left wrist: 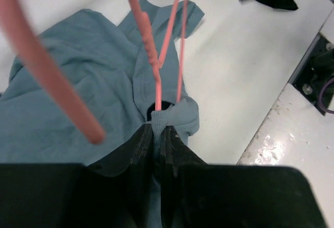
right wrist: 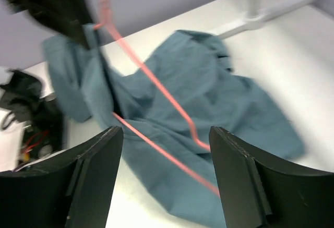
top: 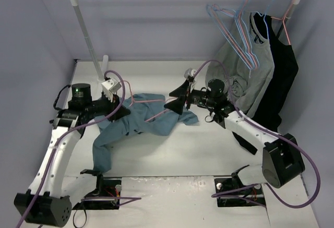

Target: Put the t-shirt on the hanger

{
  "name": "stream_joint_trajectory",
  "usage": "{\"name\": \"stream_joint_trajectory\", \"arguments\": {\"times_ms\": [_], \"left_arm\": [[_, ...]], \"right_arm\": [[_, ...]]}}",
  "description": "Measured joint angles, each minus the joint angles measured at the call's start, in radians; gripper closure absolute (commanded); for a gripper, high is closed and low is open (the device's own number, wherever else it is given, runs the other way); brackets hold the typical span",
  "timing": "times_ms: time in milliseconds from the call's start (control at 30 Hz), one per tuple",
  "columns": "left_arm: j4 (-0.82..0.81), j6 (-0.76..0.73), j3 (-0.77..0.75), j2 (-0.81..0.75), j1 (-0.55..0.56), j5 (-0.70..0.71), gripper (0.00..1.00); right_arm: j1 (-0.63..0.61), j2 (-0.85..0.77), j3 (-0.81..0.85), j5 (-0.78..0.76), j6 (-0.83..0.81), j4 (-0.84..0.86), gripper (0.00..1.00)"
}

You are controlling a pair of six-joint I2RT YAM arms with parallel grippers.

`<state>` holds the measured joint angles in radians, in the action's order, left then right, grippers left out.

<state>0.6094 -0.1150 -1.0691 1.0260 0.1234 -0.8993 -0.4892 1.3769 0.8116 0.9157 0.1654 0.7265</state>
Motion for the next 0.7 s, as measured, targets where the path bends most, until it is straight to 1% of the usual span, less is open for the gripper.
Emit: {"name": "stream_joint_trajectory", "arguments": {"times_ms": [133,233,333,400,500,600,700], "left_arm": [[-0.001,0.000,0.056,-0.109,0.001,0.076,1.00],[0.002,0.002,0.073,-0.153,0.001,0.134,1.00],[-0.001,0.018,0.105,-0.188,0.001,0.183,1.00],[-0.011,0.038,0.146,-0.216,0.002,0.206,1.00],[-0.032,0.092,0.215,-0.257,0.006,0.240,1.00],[-0.047,0.143,0.248,-0.284,0.008,0.272,1.00],[-0.065,0.181,0.248,-0.299,0.013,0.304,1.00]], "right_arm": [[0.038,-0.027,0.102,-0.106,-0.089,-0.179,0.29],[0.051,-0.032,0.167,-0.217,-0.147,-0.284,0.32],[0.055,-0.021,0.201,-0.289,-0.190,-0.369,0.36],[0.051,0.017,0.222,-0.318,-0.203,-0.414,0.39],[0.021,0.108,0.227,-0.370,-0.208,-0.454,0.38],[-0.046,0.214,0.225,-0.406,-0.210,-0.476,0.36],[-0.109,0.310,0.224,-0.415,-0.214,-0.480,0.34]]}}
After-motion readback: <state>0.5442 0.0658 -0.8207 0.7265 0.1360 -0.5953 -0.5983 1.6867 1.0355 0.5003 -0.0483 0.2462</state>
